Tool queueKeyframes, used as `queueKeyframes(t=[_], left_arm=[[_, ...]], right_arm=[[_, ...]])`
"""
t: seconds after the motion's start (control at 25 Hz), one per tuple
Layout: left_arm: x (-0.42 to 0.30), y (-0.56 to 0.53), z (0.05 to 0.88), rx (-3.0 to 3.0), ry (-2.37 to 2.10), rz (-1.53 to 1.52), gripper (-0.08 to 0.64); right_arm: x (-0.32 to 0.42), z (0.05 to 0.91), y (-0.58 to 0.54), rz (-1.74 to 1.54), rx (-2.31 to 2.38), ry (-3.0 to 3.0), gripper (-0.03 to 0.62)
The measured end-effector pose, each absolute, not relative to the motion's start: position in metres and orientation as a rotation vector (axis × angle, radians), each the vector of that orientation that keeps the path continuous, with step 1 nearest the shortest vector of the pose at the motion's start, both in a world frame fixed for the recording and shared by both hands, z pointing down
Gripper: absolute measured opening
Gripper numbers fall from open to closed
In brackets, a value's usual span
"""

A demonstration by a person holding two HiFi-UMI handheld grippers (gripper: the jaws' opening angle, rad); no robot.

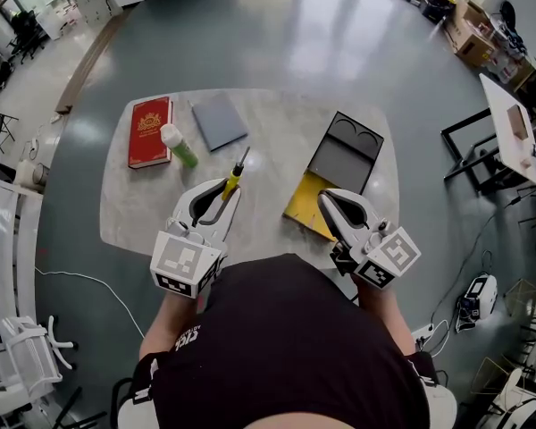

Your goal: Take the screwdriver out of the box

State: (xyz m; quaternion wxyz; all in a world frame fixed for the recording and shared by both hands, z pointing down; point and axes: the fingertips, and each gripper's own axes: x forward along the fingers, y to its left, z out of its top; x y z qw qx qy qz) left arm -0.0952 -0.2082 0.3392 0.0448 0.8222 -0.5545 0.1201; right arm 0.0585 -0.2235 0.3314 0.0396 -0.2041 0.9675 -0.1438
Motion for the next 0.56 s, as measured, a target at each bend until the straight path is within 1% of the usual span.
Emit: queueKeyframes(t=[0.56], left_arm=[[-0.084, -0.207, 0.343, 2.498, -1.671, 0.357, 0.069]], right_arm=[[0.069, 0.336, -0.224, -0.465, -0.628, 2.96, 0.011]])
